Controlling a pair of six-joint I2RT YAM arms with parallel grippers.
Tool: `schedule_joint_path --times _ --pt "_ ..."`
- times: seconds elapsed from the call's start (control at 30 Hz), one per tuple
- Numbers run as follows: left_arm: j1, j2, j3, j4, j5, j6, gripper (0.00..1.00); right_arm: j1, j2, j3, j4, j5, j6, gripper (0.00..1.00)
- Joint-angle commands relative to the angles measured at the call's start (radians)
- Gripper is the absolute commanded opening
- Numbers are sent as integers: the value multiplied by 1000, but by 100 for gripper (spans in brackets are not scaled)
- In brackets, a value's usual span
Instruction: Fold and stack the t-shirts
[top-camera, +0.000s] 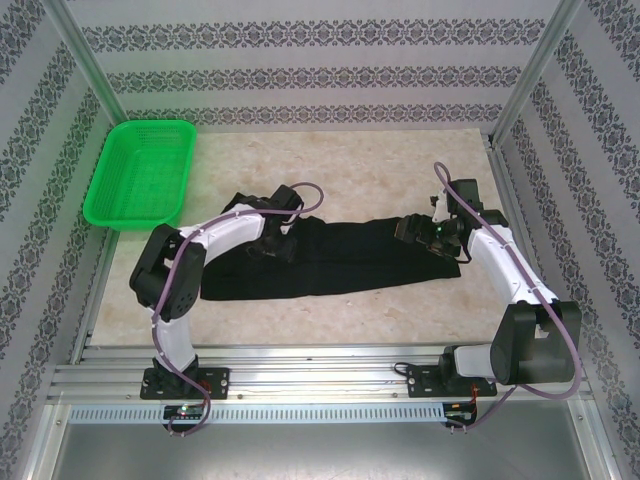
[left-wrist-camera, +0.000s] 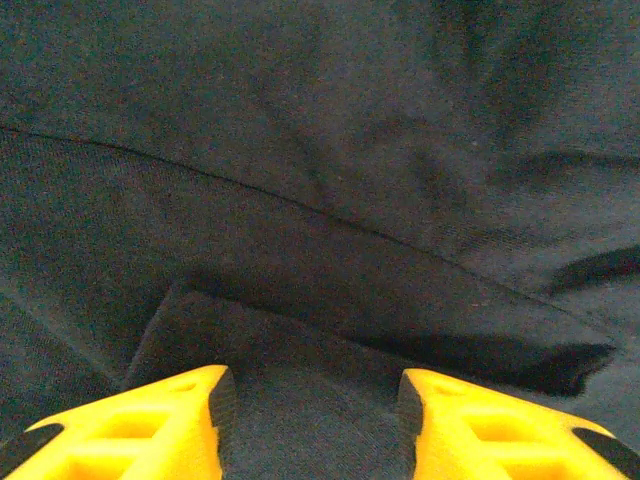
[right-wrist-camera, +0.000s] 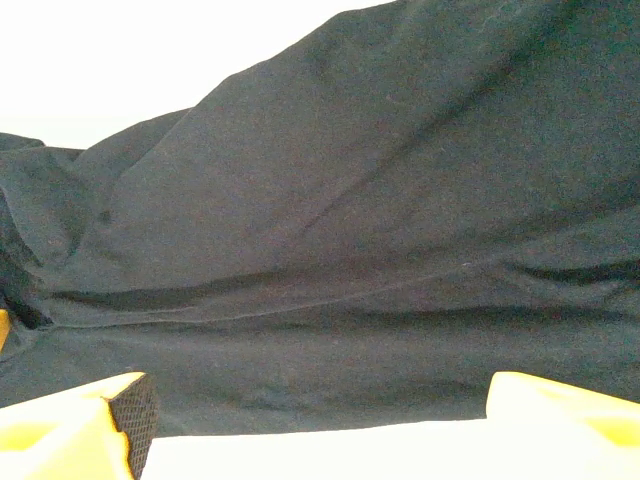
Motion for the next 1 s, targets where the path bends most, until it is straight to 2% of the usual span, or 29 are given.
schedule_joint_path --times 0.0,0.07,0.17,0.3,0.4,0.83,0.9,0.97 --pt "-5 27 32 -36 -25 -3 45 -14 -20 -16 -1 -6 -9 86" --pt "-5 35 26 -34 -38 3 45 -17 -22 -16 -1 -9 -11 86" --pt "-6 33 11 -17 -56 7 38 -22 -23 -19 -1 -11 -12 86" --pt "-5 48 15 -27 -49 8 19 -28 -21 -18 1 -15 -13 86" --pt "-5 24 9 -27 -68 3 13 -31 -23 -19 1 -16 -13 86" --pt "-9 -125 -73 38 -106 -52 6 -33 -17 -18 8 -20 -10 86" --pt "-1 -129 -80 38 -100 -54 8 -33 -17 -19 8 -22 -10 86" --pt "18 -117 -73 8 -89 -66 19 -33 -15 -18 7 -26 -10 86"
